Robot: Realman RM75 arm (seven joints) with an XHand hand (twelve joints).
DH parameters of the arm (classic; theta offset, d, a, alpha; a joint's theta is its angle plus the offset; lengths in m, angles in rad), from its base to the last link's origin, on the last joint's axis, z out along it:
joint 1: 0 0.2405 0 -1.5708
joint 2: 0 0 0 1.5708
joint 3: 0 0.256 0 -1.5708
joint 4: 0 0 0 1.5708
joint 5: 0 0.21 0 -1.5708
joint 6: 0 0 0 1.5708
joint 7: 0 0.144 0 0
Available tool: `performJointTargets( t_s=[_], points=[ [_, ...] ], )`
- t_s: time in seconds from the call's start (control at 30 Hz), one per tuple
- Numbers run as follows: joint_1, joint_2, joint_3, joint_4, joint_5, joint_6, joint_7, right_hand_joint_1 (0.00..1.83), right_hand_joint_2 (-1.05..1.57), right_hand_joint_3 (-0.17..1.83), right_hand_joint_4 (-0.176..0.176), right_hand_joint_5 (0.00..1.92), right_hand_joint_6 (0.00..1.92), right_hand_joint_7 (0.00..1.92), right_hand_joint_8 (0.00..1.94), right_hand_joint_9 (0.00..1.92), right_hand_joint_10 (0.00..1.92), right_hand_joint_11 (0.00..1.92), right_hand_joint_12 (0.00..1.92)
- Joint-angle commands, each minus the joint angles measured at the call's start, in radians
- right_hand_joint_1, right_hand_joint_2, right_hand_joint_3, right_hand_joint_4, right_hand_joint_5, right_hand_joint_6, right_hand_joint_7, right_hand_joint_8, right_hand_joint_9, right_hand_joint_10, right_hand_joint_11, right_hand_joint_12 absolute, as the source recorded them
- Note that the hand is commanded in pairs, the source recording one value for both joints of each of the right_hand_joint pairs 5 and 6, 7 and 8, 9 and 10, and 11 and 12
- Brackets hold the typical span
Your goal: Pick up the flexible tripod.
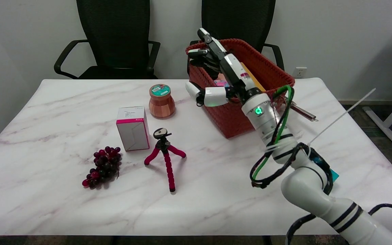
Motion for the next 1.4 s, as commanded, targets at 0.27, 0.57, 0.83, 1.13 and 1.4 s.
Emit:
performJointTargets(
  t_s=[0.27, 0.57, 0.83, 1.13, 1.4],
  points=[
    [-0.151, 0.036, -0.177, -0.049, 0.298, 0.198, 0.006, 1.1, 0.57, 0.98, 0.0, 0.06, 0.06, 0.51, 0.51, 0.55, 0.55, 0.51, 0.51],
    [-0.152, 0.032, -0.222, -0.067, 0.328, 0.199, 0.006, 1.09, 0.58, 0.98, 0.0, 0.07, 0.07, 0.52, 0.52, 0.55, 0.55, 0.52, 0.52],
    [-0.15, 0.033, -0.251, -0.078, 0.357, 0.183, 0.006, 1.12, 0.57, 0.92, 0.0, 0.07, 0.07, 0.55, 0.55, 0.55, 0.55, 0.51, 0.51],
    [-0.15, 0.036, -0.28, -0.079, 0.357, 0.161, 0.006, 1.18, 0.32, 0.98, 0.0, 0.07, 0.07, 0.39, 0.39, 0.42, 0.42, 0.34, 0.34],
    [-0.15, 0.016, -0.313, -0.107, 0.357, 0.15, 0.006, 1.2, 0.2, 0.99, 0.0, 0.0, 0.0, 0.33, 0.33, 0.37, 0.37, 0.27, 0.27]
  ],
)
